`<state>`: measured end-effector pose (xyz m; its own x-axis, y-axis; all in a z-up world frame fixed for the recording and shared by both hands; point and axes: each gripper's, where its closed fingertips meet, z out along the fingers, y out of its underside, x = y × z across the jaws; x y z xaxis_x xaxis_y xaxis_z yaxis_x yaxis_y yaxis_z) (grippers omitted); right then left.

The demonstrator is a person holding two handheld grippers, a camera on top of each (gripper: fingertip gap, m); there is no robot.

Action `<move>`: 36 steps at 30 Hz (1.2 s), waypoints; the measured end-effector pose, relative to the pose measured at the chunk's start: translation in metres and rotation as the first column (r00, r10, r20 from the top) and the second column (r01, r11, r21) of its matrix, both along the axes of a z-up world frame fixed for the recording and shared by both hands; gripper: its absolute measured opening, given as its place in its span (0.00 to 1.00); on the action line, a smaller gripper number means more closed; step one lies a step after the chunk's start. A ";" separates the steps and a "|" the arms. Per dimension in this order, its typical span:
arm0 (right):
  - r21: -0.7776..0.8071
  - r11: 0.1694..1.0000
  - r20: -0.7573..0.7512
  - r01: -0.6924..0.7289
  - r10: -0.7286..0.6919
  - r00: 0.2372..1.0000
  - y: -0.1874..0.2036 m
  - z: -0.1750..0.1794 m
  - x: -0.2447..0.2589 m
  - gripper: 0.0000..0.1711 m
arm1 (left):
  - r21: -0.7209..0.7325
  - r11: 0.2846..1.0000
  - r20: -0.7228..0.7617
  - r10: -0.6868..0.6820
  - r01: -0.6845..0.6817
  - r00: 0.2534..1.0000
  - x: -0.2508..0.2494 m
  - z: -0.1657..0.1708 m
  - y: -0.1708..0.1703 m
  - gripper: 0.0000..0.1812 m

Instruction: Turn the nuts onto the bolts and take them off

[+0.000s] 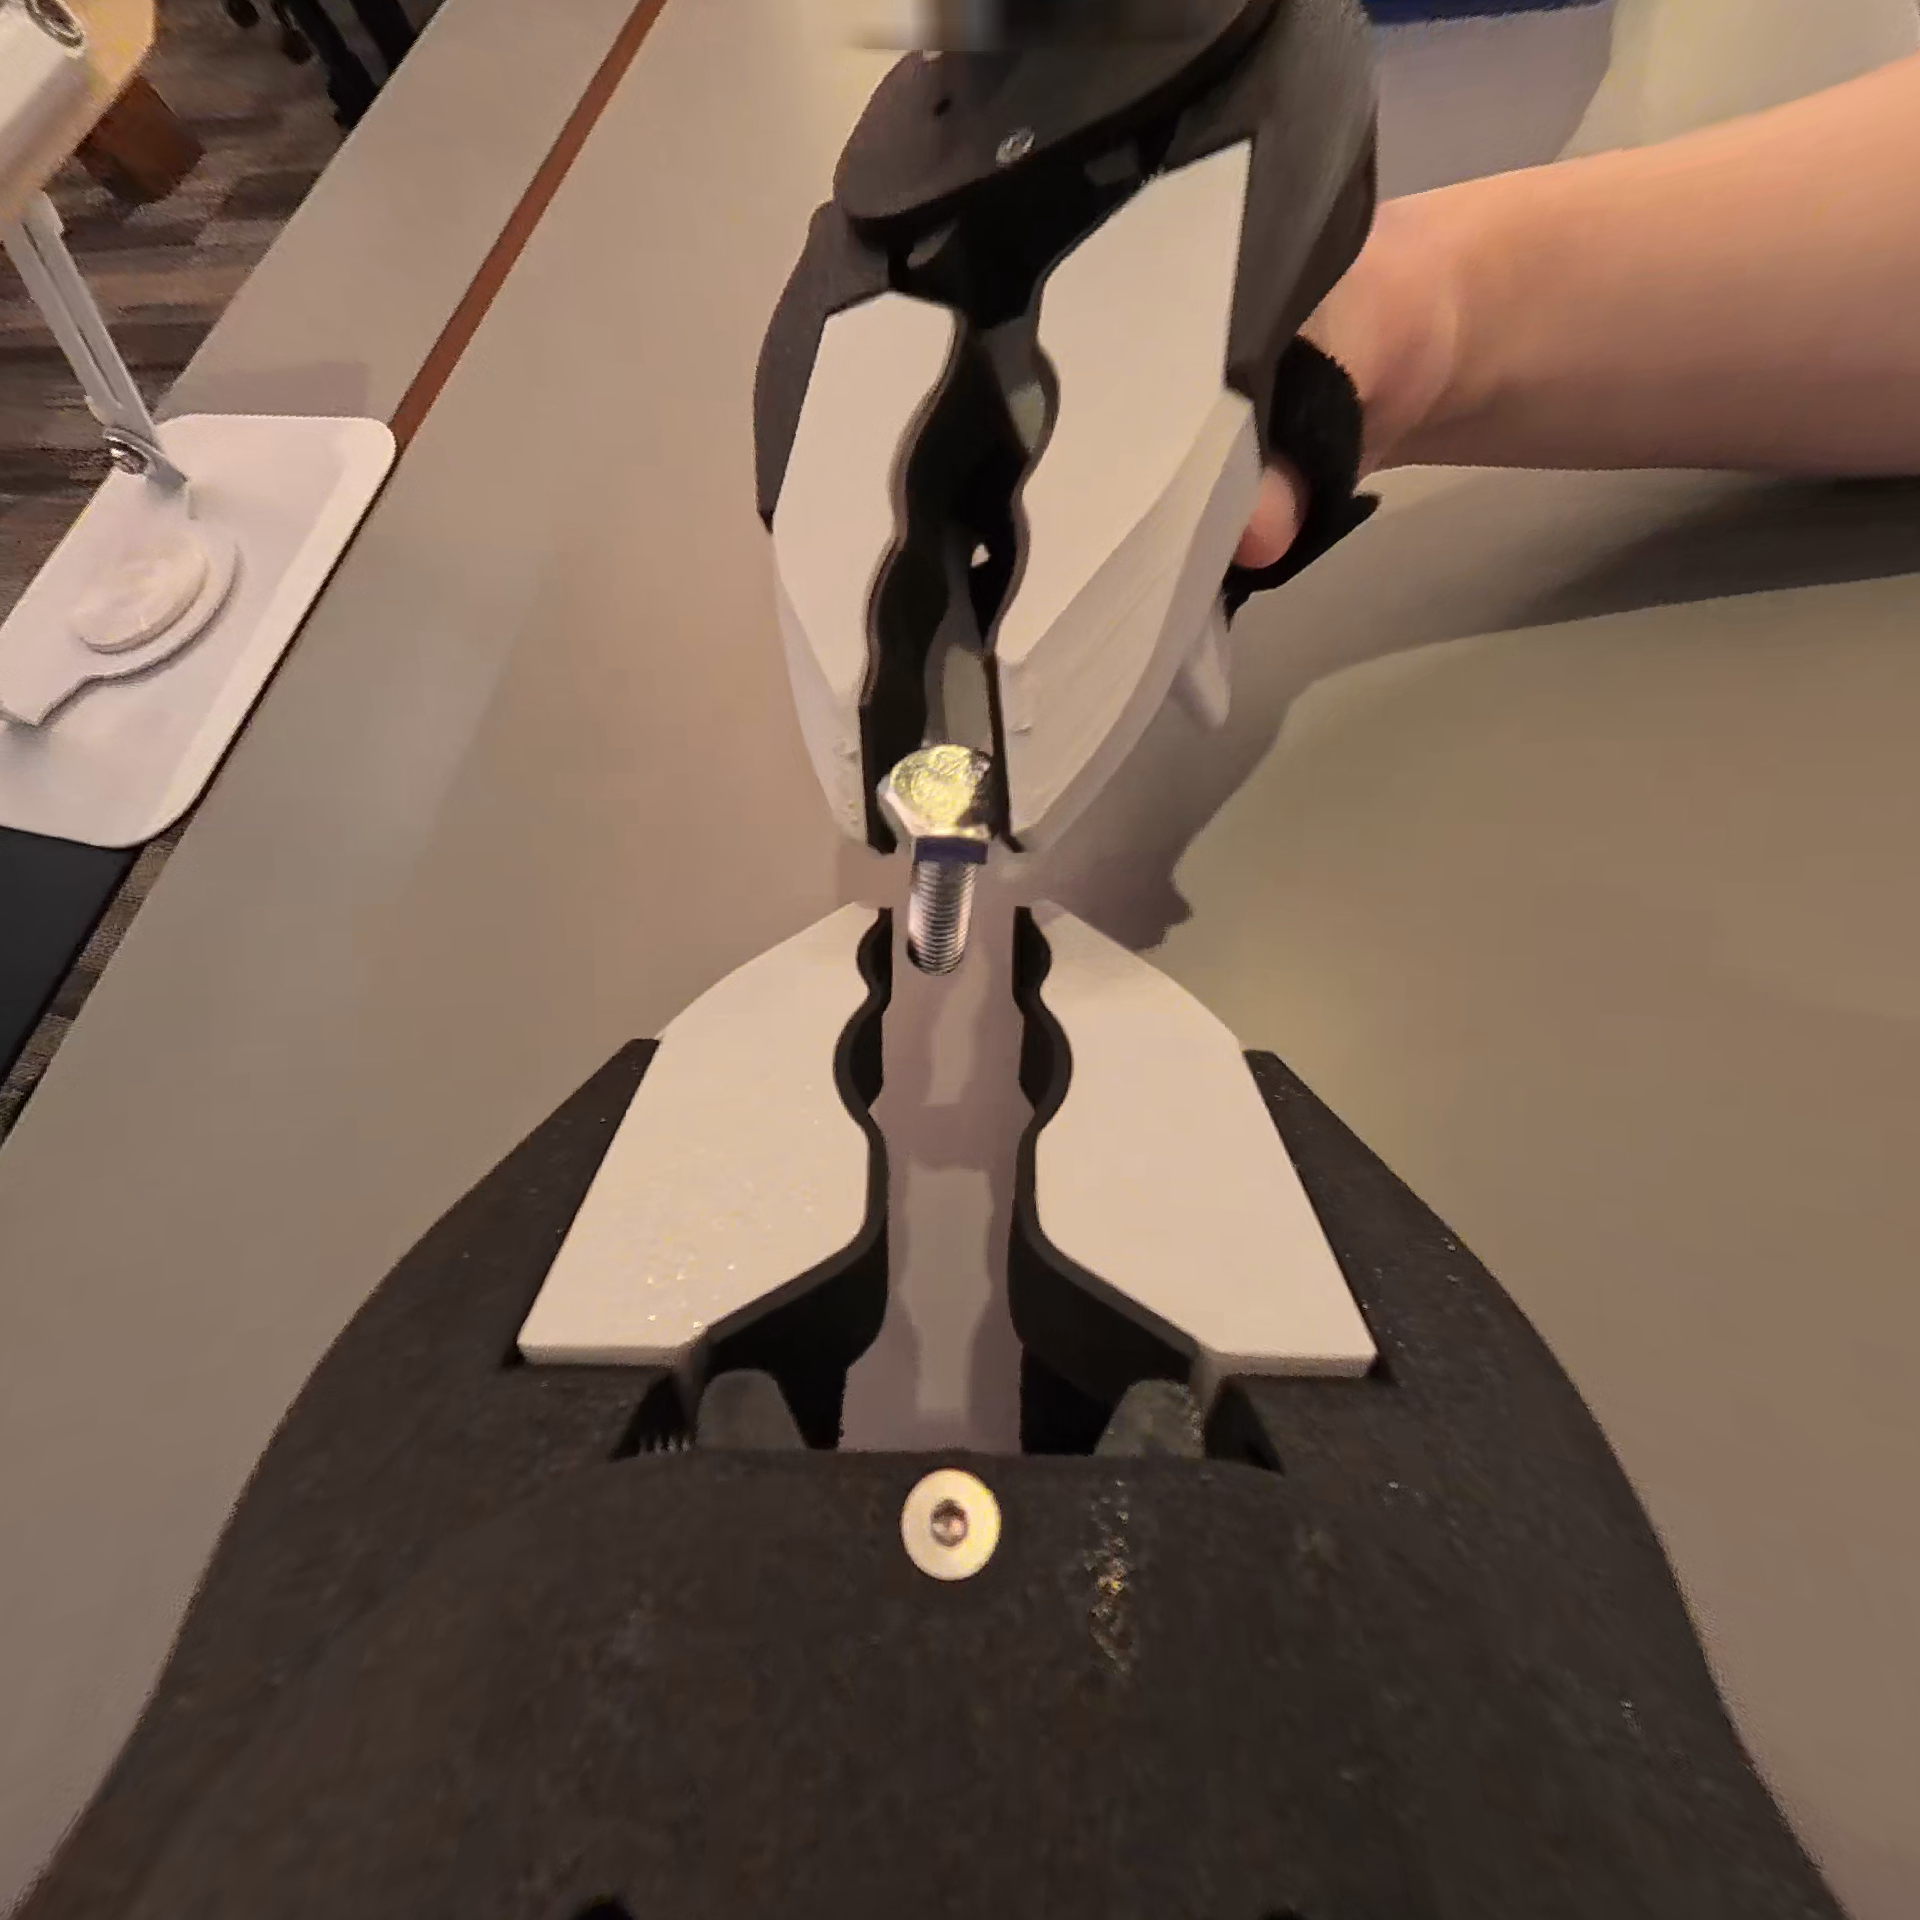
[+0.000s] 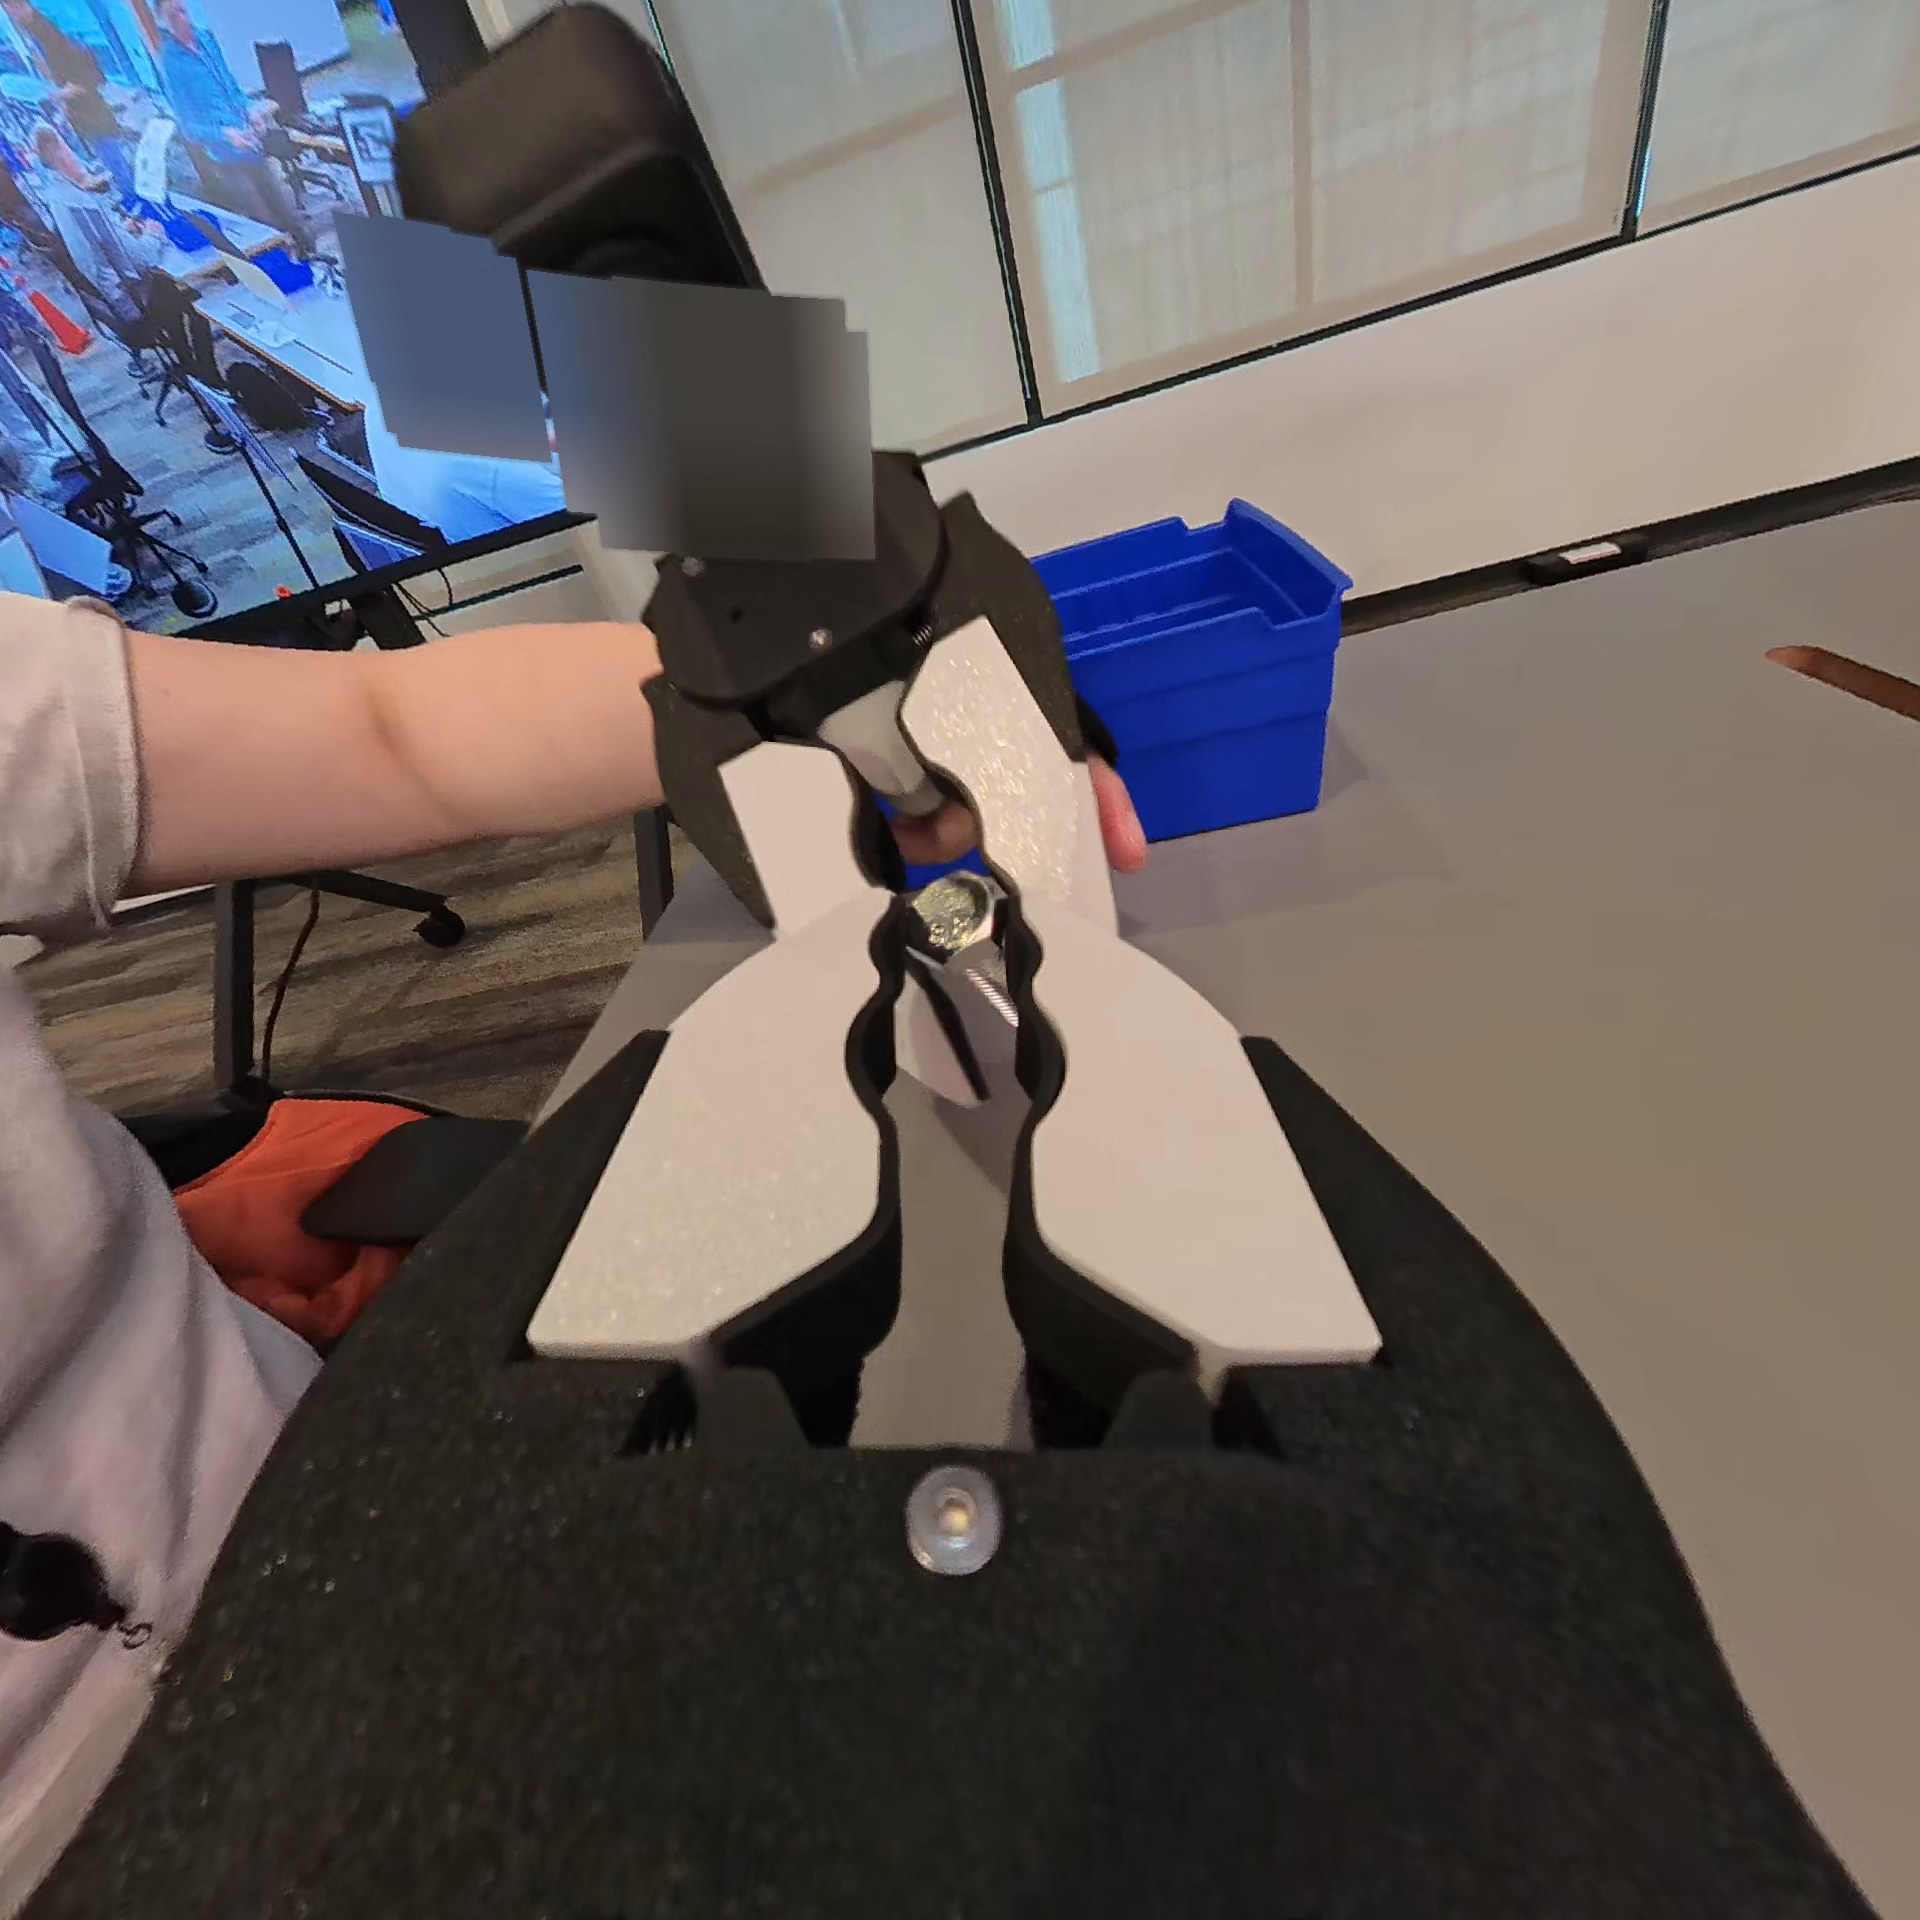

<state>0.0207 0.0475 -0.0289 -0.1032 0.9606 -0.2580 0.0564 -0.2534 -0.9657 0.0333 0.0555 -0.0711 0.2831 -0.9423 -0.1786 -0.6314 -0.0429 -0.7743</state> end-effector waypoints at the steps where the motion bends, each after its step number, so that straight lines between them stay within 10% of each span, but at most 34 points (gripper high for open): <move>1: 0.000 1.000 -0.009 -0.002 0.002 1.000 -0.002 0.002 0.003 0.10 | -0.006 1.000 -0.004 -0.004 0.004 1.000 0.003 -0.001 -0.001 0.11; 9: 0.013 1.000 0.073 -0.001 0.000 0.997 -0.012 -0.002 0.031 0.10 | -0.013 0.999 -0.110 -0.034 0.033 0.993 0.016 0.000 -0.013 0.05; 20: 0.456 0.887 0.469 -0.066 -0.177 0.865 -0.031 -0.035 0.057 0.17 | -0.063 0.996 -0.325 -0.086 0.069 0.942 0.033 -0.035 -0.028 0.05; 36: 0.463 0.886 0.472 -0.029 -0.219 0.854 -0.029 -0.073 0.050 0.06 | -0.076 0.993 -0.317 -0.112 0.093 0.942 0.042 -0.034 -0.038 0.05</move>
<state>0.0710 0.0183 -0.1022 0.0179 0.9791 0.2028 0.5576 0.1586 -0.8149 0.0748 0.0177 -0.1052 0.1216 -0.9749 -0.1866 -0.8489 -0.0047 -0.5286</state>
